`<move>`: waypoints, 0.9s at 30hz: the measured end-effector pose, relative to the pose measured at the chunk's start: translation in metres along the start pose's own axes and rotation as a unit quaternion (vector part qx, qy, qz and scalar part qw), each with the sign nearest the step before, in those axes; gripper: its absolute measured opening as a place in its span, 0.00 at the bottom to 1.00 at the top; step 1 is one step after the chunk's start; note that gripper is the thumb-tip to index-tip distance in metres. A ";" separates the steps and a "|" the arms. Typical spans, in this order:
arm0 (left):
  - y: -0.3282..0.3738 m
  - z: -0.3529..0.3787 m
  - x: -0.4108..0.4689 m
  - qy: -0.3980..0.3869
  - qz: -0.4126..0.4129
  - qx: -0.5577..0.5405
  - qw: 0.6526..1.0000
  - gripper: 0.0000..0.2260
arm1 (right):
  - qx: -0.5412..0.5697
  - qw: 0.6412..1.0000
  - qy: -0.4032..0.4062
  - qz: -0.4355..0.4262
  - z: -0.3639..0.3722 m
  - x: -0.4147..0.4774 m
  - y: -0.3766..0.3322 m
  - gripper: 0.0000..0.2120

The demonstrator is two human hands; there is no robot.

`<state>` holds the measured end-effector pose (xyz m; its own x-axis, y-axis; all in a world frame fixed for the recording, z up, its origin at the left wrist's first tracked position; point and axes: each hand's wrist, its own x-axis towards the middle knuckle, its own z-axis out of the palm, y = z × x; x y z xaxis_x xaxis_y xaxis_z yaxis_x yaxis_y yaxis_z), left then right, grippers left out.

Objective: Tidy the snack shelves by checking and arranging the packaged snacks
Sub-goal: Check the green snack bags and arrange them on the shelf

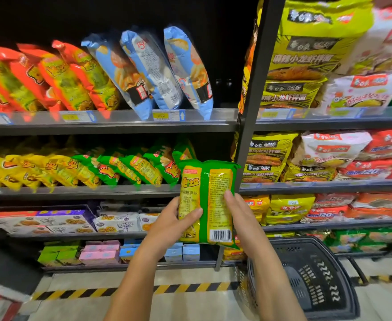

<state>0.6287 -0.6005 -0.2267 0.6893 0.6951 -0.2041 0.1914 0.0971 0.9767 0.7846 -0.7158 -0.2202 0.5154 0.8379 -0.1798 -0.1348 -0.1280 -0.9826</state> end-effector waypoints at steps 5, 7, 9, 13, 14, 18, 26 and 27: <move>0.012 -0.009 -0.005 0.027 0.015 0.019 0.999 0.15 | -0.034 0.998 0.032 -0.031 0.029 0.001 -0.015 0.19; 0.015 -0.019 -0.008 0.028 0.017 0.024 0.999 0.15 | -0.030 0.998 0.045 -0.025 0.040 0.002 -0.016 0.19; 0.017 -0.034 -0.012 0.012 0.007 0.001 1.000 0.19 | -0.017 0.999 0.048 -0.019 0.050 0.005 -0.012 0.29; 0.022 -0.064 -0.015 0.002 -0.023 -0.123 0.992 0.29 | 0.038 0.997 0.061 0.019 0.070 0.002 -0.010 0.15; 0.025 -0.071 -0.014 0.009 -0.030 -0.162 0.986 0.32 | 0.068 0.995 0.063 0.036 0.074 0.000 -0.011 0.13; 0.027 -0.094 -0.013 0.018 -0.032 -0.250 0.968 0.33 | 0.182 0.979 0.056 0.078 0.090 -0.003 -0.003 0.27; 0.028 -0.108 -0.019 -0.026 -0.050 -0.195 0.979 0.28 | 0.064 0.995 0.063 0.044 0.115 -0.009 -0.004 0.31; 0.029 -0.108 -0.022 -0.034 -0.051 -0.186 0.981 0.26 | 0.028 0.997 0.062 0.038 0.118 -0.008 -0.004 0.33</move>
<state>0.5440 -0.5355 -0.1865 0.7270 0.6210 -0.2930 0.0023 0.4245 0.9054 0.6810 -0.6595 -0.2088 0.6028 0.7539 -0.2611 -0.2229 -0.1551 -0.9624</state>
